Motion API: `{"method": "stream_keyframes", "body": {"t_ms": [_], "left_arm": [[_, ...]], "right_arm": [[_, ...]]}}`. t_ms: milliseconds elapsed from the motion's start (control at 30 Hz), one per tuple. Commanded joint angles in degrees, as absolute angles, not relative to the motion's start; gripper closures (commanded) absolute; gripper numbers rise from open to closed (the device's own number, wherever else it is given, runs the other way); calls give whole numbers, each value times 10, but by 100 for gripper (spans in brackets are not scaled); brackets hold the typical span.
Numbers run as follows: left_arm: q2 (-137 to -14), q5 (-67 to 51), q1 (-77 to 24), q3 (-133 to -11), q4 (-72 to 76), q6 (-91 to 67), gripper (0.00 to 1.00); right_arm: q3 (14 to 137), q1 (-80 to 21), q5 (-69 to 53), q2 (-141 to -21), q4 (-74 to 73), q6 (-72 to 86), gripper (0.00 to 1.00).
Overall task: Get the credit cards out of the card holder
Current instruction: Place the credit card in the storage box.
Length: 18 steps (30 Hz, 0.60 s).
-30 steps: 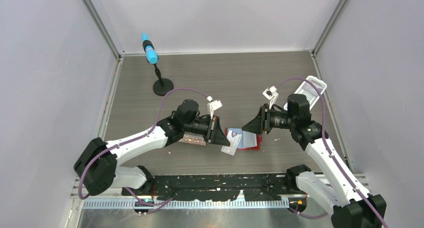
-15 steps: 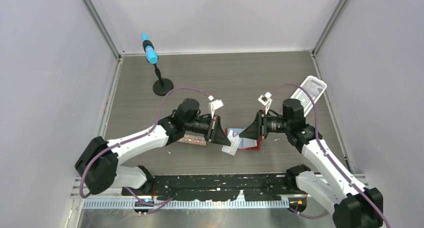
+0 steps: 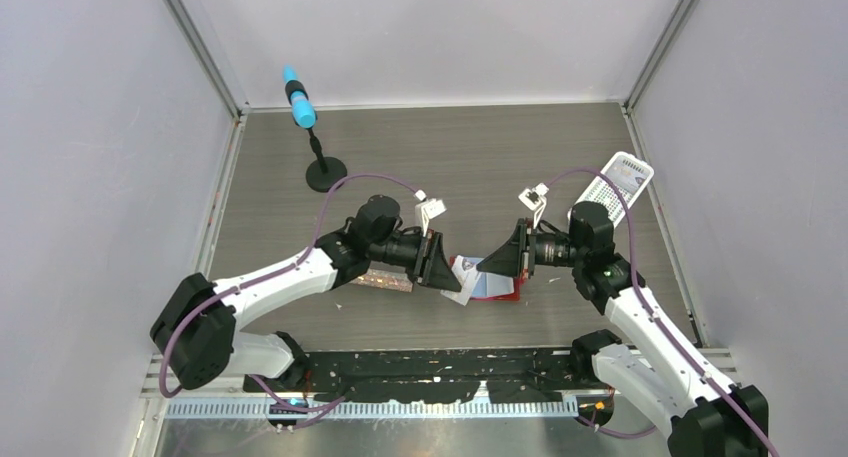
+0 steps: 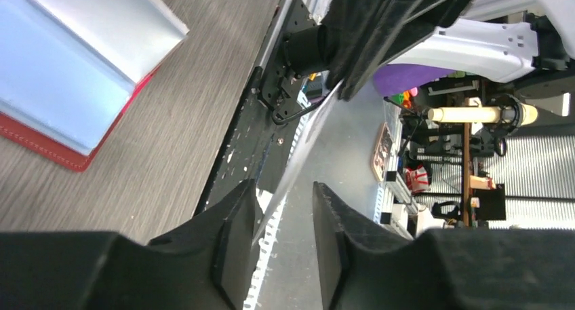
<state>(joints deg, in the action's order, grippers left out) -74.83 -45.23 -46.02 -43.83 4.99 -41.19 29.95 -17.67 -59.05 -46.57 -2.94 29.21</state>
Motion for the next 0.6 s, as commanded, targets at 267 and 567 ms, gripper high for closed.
{"method": "stream_keyframes", "body": {"t_ms": [267,567], "left_arm": [[-673,-270,-461,-535,-216,-272,2],[-643,-79,-462,-645,-443,-213,0]], "right_arm": [[360,-172,-454,-452,-4,304,95],[431,-98,-273,-500,-35,267,95]]}}
